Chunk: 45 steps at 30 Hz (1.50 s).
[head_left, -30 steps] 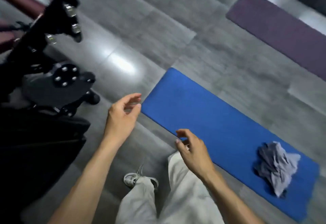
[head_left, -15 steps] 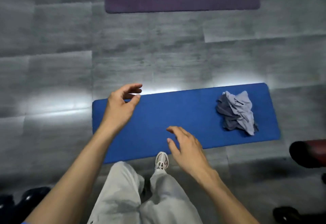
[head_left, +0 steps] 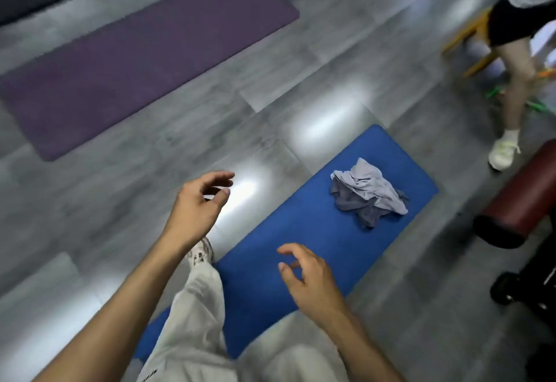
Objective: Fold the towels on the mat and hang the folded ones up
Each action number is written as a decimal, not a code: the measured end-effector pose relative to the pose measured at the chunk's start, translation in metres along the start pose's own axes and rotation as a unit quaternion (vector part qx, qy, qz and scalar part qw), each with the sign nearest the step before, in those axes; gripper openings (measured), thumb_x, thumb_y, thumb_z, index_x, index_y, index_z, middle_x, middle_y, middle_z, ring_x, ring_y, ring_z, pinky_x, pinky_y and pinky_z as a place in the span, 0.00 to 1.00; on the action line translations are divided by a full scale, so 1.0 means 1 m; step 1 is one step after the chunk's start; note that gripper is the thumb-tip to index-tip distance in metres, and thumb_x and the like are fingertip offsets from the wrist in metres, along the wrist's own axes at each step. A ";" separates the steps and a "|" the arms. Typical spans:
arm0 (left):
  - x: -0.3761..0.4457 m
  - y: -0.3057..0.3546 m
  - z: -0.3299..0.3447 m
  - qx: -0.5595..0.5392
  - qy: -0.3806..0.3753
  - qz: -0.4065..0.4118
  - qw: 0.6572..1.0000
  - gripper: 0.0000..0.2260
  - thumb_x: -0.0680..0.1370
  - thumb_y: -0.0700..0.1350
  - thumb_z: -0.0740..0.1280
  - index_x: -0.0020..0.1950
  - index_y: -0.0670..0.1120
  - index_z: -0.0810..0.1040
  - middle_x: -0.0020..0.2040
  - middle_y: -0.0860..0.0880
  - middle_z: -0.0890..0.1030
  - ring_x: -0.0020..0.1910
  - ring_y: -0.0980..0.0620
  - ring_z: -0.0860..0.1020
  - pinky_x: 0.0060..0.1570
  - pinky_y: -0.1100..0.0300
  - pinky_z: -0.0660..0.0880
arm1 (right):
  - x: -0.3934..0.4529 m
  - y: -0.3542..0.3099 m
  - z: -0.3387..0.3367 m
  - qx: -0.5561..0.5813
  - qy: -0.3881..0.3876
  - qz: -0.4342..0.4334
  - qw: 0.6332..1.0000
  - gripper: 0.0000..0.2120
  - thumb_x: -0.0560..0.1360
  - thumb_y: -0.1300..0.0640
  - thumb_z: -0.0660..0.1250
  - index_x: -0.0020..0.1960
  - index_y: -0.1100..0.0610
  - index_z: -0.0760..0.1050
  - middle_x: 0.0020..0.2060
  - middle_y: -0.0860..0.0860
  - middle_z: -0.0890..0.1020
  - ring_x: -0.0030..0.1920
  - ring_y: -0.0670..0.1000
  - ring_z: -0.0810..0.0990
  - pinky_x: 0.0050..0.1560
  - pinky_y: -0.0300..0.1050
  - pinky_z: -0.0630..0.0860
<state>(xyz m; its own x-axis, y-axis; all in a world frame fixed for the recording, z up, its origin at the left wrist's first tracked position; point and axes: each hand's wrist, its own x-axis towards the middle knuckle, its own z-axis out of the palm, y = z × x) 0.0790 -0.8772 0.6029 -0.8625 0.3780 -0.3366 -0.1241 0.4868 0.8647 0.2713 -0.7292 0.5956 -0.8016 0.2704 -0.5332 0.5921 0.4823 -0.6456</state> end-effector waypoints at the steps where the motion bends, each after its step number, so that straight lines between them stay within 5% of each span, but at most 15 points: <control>1: 0.028 0.003 -0.012 0.011 -0.022 0.006 1.000 0.13 0.78 0.37 0.65 0.58 0.52 0.80 0.51 0.57 0.82 0.47 0.63 0.78 0.44 0.74 0.72 | 0.019 -0.014 -0.001 0.027 0.024 0.021 0.999 0.12 0.79 0.52 0.63 0.62 0.46 0.73 0.57 0.39 0.77 0.53 0.40 0.76 0.53 0.37 0.74; 4: 0.103 0.019 -0.033 0.047 -0.078 0.026 0.995 0.13 0.78 0.37 0.65 0.57 0.52 0.80 0.50 0.57 0.82 0.45 0.67 0.77 0.43 0.76 0.71 | 0.066 -0.044 -0.009 0.080 0.087 0.070 0.991 0.11 0.79 0.55 0.64 0.61 0.47 0.75 0.55 0.40 0.78 0.51 0.37 0.76 0.51 0.27 0.71; 8: 0.187 0.056 -0.019 0.079 -0.151 0.057 0.984 0.14 0.78 0.35 0.64 0.57 0.51 0.79 0.49 0.56 0.81 0.43 0.68 0.77 0.41 0.76 0.71 | 0.116 -0.069 -0.039 0.142 0.170 0.109 0.969 0.11 0.79 0.57 0.65 0.61 0.51 0.76 0.56 0.44 0.80 0.50 0.39 0.78 0.50 0.30 0.73; 18: 0.351 0.179 0.151 0.159 -0.338 0.142 0.917 0.15 0.78 0.36 0.64 0.56 0.55 0.79 0.48 0.57 0.81 0.42 0.65 0.77 0.41 0.73 0.72 | 0.216 -0.040 -0.146 0.258 0.301 0.183 0.899 0.09 0.76 0.61 0.67 0.54 0.51 0.78 0.43 0.40 0.79 0.45 0.38 0.78 0.43 0.27 0.70; 22: 0.389 0.224 0.238 0.201 -0.427 0.175 0.864 0.14 0.78 0.38 0.64 0.59 0.54 0.79 0.50 0.57 0.81 0.45 0.63 0.78 0.43 0.70 0.74 | 0.244 -0.008 -0.193 0.299 0.359 0.249 0.848 0.08 0.76 0.61 0.68 0.53 0.52 0.79 0.37 0.37 0.77 0.42 0.35 0.77 0.40 0.25 0.68; 30: 0.451 0.287 0.394 0.263 -0.589 0.217 0.733 0.15 0.78 0.38 0.64 0.62 0.51 0.79 0.53 0.52 0.81 0.47 0.55 0.80 0.45 0.65 0.75 | 0.314 0.041 -0.283 0.405 0.429 0.361 0.722 0.12 0.76 0.59 0.67 0.47 0.40 0.75 0.45 0.41 0.82 0.45 0.39 0.79 0.46 0.35 0.75; 35: 0.516 0.309 0.500 0.335 -0.663 0.264 0.616 0.19 0.76 0.31 0.61 0.63 0.47 0.78 0.52 0.49 0.81 0.47 0.51 0.80 0.49 0.63 0.77 | 0.385 0.092 -0.329 0.455 0.467 0.449 0.611 0.07 0.76 0.59 0.67 0.53 0.51 0.80 0.47 0.44 0.83 0.47 0.45 0.81 0.52 0.39 0.76; 38: 0.556 0.308 0.550 0.356 -0.678 0.240 0.597 0.18 0.75 0.29 0.61 0.62 0.40 0.78 0.48 0.47 0.81 0.42 0.58 0.79 0.46 0.70 0.74 | 0.429 0.121 -0.339 0.489 0.463 0.489 0.554 0.08 0.76 0.58 0.67 0.54 0.53 0.79 0.50 0.46 0.83 0.48 0.47 0.81 0.52 0.41 0.76; 42: 0.598 0.277 0.612 0.405 -0.702 0.262 0.525 0.15 0.75 0.33 0.65 0.60 0.44 0.80 0.52 0.45 0.82 0.48 0.47 0.81 0.52 0.57 0.77 | 0.481 0.161 -0.333 0.551 0.426 0.522 0.492 0.07 0.78 0.58 0.64 0.54 0.53 0.78 0.48 0.47 0.79 0.43 0.43 0.77 0.37 0.26 0.69; 45: 0.614 0.232 0.649 0.431 -0.709 0.229 0.509 0.13 0.76 0.37 0.65 0.58 0.48 0.80 0.50 0.48 0.82 0.46 0.48 0.81 0.49 0.58 0.77 | 0.517 0.205 -0.313 0.581 0.390 0.538 0.471 0.09 0.78 0.59 0.64 0.56 0.53 0.77 0.50 0.47 0.79 0.47 0.45 0.76 0.39 0.29 0.69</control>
<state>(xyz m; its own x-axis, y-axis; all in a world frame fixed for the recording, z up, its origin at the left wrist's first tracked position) -0.1610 -0.0207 0.3546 0.5930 0.4982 -0.6326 0.7193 0.0254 0.6943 -0.0479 -0.2294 0.3586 0.4940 0.2795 -0.8233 -0.0273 -0.9415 -0.3360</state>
